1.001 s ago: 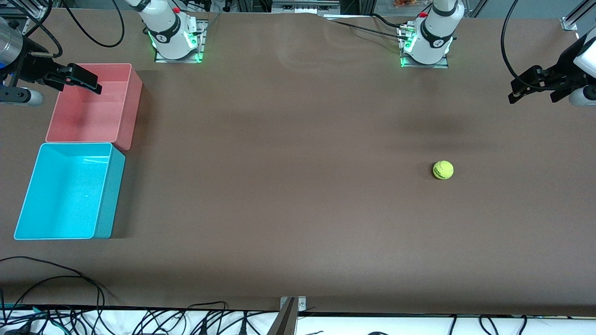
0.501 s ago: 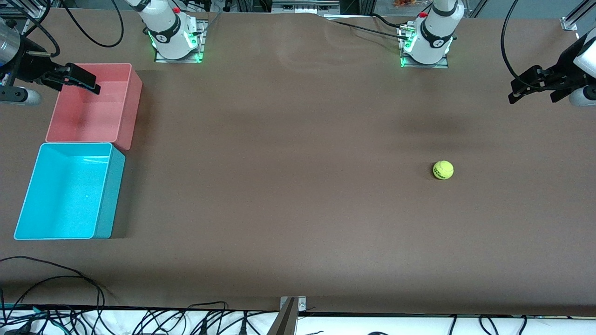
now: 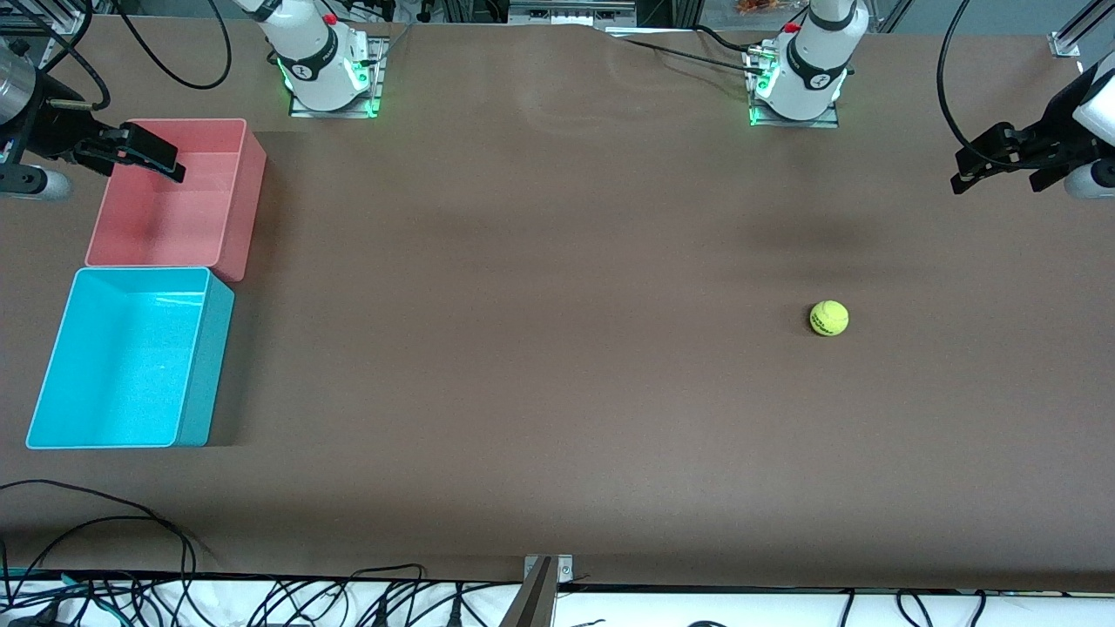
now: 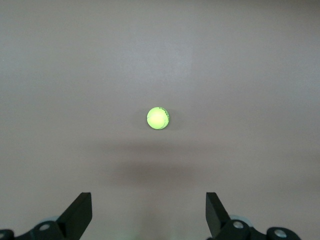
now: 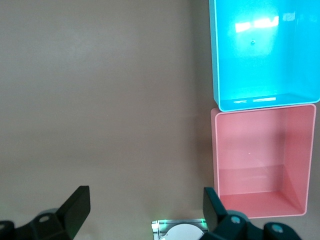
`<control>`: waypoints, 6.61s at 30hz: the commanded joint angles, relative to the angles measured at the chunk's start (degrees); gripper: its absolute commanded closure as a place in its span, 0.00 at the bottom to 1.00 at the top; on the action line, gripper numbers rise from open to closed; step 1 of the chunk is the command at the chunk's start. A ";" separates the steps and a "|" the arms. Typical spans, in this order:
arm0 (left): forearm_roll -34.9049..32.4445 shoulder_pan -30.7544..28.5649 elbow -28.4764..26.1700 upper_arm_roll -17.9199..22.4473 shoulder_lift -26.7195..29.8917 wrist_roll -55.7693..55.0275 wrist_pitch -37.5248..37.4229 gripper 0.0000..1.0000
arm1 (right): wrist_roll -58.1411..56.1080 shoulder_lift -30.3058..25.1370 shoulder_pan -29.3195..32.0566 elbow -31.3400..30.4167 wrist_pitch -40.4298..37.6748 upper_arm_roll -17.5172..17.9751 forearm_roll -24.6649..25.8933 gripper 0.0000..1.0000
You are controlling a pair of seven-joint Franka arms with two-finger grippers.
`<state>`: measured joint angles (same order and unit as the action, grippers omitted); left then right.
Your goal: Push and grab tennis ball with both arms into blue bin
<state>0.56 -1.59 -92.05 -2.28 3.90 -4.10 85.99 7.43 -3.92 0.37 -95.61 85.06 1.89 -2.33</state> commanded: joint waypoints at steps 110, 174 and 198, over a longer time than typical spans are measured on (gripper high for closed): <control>1.46 -1.31 -25.02 4.74 -11.89 86.18 32.22 1.00 | 0.30 2.42 0.42 0.69 0.98 -0.13 2.25 0.00; 0.84 -1.40 -30.03 4.74 -28.68 98.50 55.87 1.00 | 0.39 1.89 0.07 0.86 -0.60 0.84 1.98 0.00; 2.60 6.16 -29.42 2.64 -30.53 81.72 57.36 1.00 | 0.39 1.89 0.15 0.86 -0.77 0.75 1.98 0.00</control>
<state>0.77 1.08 -122.53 1.24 -25.92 83.65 143.04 7.45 -2.06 0.45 -95.57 85.13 2.60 -1.03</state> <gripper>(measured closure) 0.991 0.000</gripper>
